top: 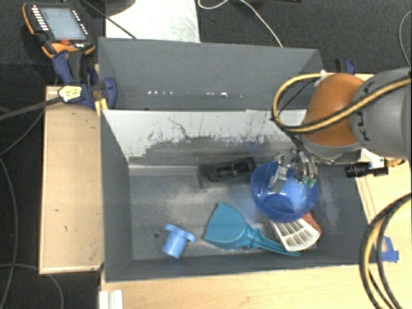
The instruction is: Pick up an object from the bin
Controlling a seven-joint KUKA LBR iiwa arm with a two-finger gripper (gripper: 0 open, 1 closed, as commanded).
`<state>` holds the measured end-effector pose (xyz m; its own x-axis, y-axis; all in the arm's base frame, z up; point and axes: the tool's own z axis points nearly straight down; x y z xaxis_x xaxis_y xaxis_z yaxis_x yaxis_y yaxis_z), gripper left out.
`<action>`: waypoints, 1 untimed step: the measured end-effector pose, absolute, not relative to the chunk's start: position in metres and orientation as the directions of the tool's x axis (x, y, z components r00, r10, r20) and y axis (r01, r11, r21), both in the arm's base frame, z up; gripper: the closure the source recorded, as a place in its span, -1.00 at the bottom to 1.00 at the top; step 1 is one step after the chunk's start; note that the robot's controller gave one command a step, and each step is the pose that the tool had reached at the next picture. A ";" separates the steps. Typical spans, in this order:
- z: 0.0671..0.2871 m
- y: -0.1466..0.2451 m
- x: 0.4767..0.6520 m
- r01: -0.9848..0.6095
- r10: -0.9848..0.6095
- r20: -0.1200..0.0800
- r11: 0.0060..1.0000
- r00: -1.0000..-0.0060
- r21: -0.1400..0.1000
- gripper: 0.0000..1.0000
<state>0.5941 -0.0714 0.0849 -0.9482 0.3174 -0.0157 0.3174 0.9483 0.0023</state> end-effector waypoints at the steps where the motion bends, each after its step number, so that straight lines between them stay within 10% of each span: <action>1: 0.168 -0.061 0.587 0.322 0.322 -0.019 0.947 -0.946 0.004 1.00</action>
Offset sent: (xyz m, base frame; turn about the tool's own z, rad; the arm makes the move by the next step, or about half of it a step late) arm -0.0141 0.0045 0.1685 -0.0234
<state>0.5873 -0.0613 0.1685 -0.9464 0.3223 -0.0187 0.3223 0.9466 0.0037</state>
